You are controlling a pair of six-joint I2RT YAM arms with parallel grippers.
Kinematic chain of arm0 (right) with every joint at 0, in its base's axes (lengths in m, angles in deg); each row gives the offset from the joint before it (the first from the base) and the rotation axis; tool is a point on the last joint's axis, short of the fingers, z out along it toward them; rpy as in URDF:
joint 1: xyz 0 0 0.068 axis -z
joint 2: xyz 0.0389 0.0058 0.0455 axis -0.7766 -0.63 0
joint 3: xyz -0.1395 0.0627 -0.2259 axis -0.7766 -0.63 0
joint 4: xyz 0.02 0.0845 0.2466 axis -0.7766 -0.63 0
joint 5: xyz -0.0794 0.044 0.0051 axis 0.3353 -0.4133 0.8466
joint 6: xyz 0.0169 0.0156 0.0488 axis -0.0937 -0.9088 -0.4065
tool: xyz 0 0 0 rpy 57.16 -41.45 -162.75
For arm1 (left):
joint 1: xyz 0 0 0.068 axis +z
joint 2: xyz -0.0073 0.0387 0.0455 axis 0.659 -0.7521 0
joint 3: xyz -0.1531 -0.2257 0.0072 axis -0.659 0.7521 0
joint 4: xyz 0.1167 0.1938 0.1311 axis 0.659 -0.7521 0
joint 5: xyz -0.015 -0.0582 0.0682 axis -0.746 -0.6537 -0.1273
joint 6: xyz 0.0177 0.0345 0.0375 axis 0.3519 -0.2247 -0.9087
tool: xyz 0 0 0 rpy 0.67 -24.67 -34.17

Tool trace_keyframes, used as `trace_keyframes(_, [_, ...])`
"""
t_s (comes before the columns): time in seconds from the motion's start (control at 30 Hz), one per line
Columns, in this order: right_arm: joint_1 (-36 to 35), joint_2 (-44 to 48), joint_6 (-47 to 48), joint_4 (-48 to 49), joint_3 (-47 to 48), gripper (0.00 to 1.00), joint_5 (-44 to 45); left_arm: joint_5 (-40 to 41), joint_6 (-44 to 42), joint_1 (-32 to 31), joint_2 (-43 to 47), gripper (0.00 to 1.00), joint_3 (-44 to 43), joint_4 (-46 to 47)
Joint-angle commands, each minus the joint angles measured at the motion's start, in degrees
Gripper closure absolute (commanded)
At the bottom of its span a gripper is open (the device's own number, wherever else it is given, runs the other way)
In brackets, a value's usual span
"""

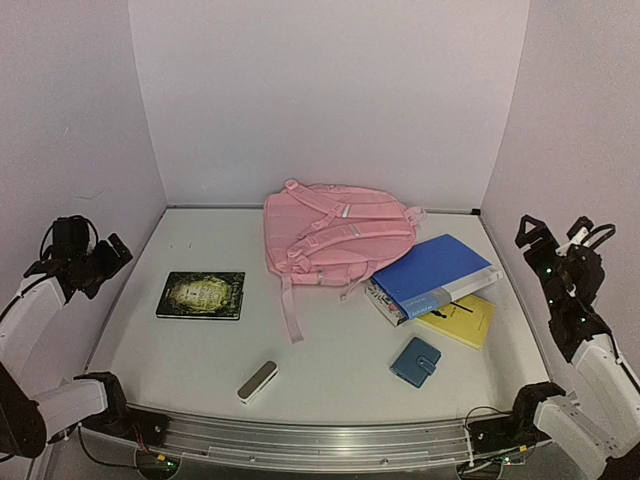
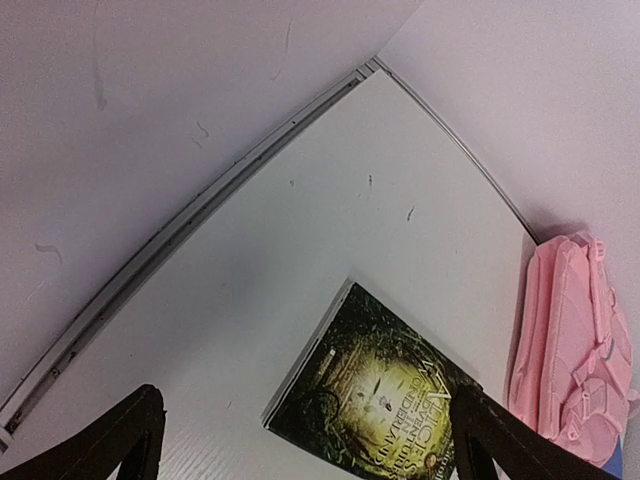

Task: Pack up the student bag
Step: Adjust the student bag at the center of the board.

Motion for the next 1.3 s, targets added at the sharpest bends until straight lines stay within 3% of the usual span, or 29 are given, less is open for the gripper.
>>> trace_keyframes(0.0, [0.24, -0.99, -3.2, 0.58, 1.07, 0.02, -3.09, -4.73, 0.38, 0.18, 0.63, 0.0, -7.52, -4.64])
trace_keyframes(0.23, [0.24, -6.42, -2.24, -1.31, 7.05, 0.02, -14.63, -15.24, -8.22, 0.24, -7.0, 0.0, -26.62, -17.47])
trace_keyframes(0.37, [0.25, -14.18, -3.24, -2.06, 11.41, 0.02, -23.65, -20.42, -15.28, 0.22, -10.96, 0.0, -32.23, -19.34])
trace_keyframes(0.53, [-5.14, -25.86, -2.89, -3.66, 17.08, 0.02, -26.09, -27.04, -15.73, -0.52, -14.51, 0.0, -30.11, -14.2])
trace_keyframes(0.73, [-12.56, -41.83, -4.03, -3.91, 24.0, 0.05, -25.63, -28.13, -19.16, -3.19, -15.62, 0.0, -24.95, -8.54])
trace_keyframes(1.0, [-13.01, -62.48, -9.59, 1.44, 33.39, 0.14, -26.36, -30.33, -18.76, -3.27, -13.33, 0.0, -20.9, -6.97])
trace_keyframes(1.27, [-12.93, -74.7, -11.43, 3.58, 40.38, 0.21, -23.91, -30.82, -19.63, -3.33, -12.8, 0.0, -20.99, -7.39])
